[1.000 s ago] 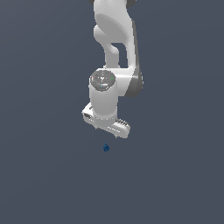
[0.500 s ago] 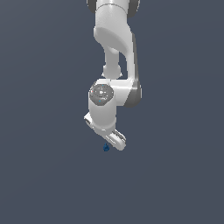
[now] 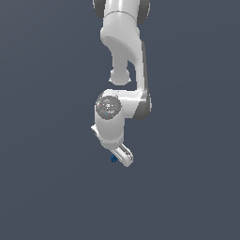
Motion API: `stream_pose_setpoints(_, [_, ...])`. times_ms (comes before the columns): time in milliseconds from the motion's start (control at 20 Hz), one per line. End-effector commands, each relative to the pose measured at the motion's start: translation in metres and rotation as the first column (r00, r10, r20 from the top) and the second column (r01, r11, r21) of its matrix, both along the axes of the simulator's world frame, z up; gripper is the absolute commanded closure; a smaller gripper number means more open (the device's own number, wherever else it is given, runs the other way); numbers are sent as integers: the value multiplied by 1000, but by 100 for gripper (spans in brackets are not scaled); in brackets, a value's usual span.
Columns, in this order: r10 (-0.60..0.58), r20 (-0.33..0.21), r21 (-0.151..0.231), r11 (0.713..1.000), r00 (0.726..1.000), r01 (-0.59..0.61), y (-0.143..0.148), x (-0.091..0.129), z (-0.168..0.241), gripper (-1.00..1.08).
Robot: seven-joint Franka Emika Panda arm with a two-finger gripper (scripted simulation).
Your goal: Pick up the object and move it to a goal position.
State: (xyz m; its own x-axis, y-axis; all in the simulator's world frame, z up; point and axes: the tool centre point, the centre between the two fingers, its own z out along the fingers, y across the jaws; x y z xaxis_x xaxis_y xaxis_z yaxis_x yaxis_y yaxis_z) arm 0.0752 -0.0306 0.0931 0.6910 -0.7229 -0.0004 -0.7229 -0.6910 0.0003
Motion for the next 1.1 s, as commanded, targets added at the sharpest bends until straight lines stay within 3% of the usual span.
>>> stream_pose_setpoints(0, [-8,0,0,1000,1000,8,0,1,-1,-92])
stream_pose_setpoints(950, [-8,0,0,1000,1000,8,0,1,-51,-92])
stream_pose_setpoints(1000, [-8,0,0,1000,1000,8,0,1,-51,108])
stream_pose_setpoints(1050, [-8,0,0,1000,1000,8,0,1,-51,108])
